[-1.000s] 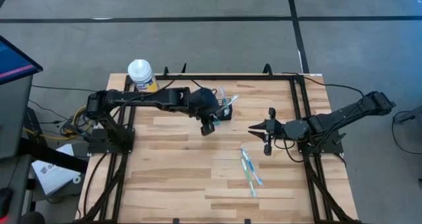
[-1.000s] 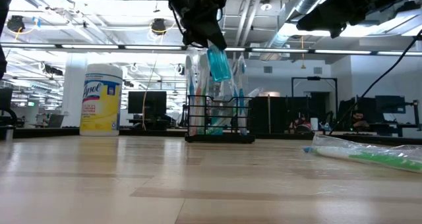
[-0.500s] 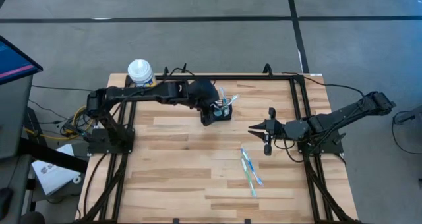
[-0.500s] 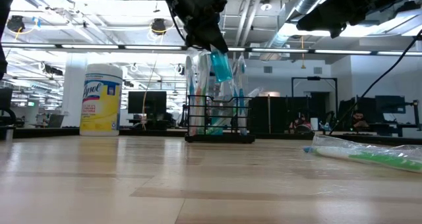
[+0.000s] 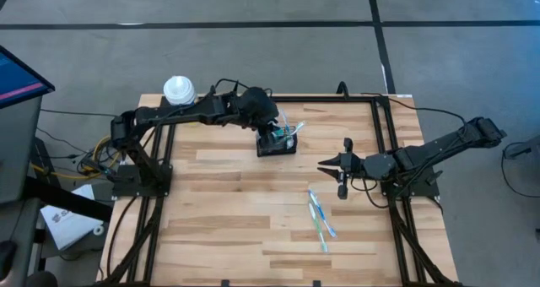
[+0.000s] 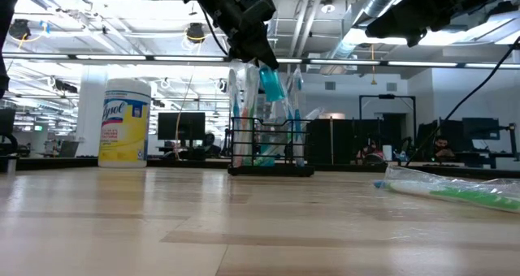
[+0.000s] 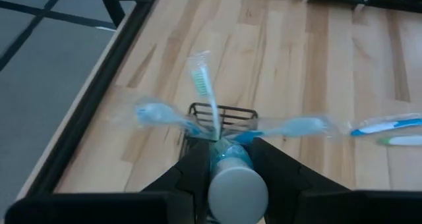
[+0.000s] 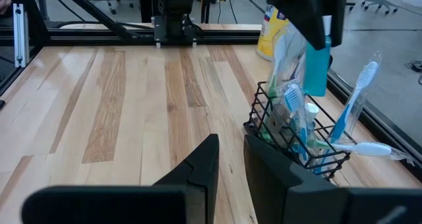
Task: Pick & Place toothbrushing station
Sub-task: Put the mouthwash into the black mesh organizer
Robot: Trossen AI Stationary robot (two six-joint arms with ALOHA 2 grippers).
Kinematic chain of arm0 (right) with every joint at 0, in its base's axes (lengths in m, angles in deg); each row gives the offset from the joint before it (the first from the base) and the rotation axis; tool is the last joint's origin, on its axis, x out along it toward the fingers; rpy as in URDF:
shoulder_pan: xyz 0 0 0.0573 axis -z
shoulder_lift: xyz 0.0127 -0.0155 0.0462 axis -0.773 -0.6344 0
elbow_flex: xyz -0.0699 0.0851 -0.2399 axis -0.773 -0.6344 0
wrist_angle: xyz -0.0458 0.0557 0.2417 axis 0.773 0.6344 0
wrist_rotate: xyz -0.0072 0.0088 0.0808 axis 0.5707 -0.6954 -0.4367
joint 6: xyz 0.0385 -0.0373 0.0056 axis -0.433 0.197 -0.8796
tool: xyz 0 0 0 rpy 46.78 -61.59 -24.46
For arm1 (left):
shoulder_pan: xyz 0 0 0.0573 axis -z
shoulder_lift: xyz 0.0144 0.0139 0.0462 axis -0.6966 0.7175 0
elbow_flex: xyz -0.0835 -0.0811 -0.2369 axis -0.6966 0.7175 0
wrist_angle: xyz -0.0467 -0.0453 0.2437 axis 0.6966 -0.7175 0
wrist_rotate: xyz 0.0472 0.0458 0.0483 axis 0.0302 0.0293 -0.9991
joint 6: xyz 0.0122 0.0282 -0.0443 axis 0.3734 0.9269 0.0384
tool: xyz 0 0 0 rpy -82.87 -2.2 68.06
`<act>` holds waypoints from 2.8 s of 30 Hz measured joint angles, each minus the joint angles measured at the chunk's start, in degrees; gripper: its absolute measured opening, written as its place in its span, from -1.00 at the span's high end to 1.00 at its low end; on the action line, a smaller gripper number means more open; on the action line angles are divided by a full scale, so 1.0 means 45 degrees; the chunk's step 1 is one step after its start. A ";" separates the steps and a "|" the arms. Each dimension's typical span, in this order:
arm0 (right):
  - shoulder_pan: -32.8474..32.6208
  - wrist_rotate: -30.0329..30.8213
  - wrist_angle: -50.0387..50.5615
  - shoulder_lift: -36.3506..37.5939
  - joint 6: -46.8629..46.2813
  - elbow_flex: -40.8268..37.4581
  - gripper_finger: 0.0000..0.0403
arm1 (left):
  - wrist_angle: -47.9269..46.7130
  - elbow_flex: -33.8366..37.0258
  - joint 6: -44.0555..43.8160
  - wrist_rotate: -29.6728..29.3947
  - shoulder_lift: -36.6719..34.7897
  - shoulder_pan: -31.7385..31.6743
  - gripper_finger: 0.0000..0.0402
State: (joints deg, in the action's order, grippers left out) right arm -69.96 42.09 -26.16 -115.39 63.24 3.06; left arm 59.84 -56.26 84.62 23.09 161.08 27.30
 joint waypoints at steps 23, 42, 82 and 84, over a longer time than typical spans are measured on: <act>-0.0005 0.0002 0.0022 0.0005 -0.0010 -0.0005 0.69 | 0.0560 0.0005 0.1028 0.1534 0.0633 -0.0868 0.57; 0.0189 -0.0015 0.0053 0.0005 -0.0039 -0.0010 0.69 | 0.1981 0.0005 0.0295 0.3815 0.0782 -0.1380 0.54; 0.0384 -0.0029 0.0087 0.0005 -0.0044 -0.0005 0.69 | -0.6997 -0.7470 0.0638 0.1151 0.4177 -0.0586 0.57; 0.0384 -0.0029 0.0087 0.0005 -0.0044 -0.0005 0.69 | -0.6995 -0.7470 0.0588 0.1151 0.4175 -0.0586 0.57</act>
State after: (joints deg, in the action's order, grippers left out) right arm -68.23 41.96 -25.76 -115.37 63.04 3.04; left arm 28.37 -89.88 87.26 28.27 179.87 24.67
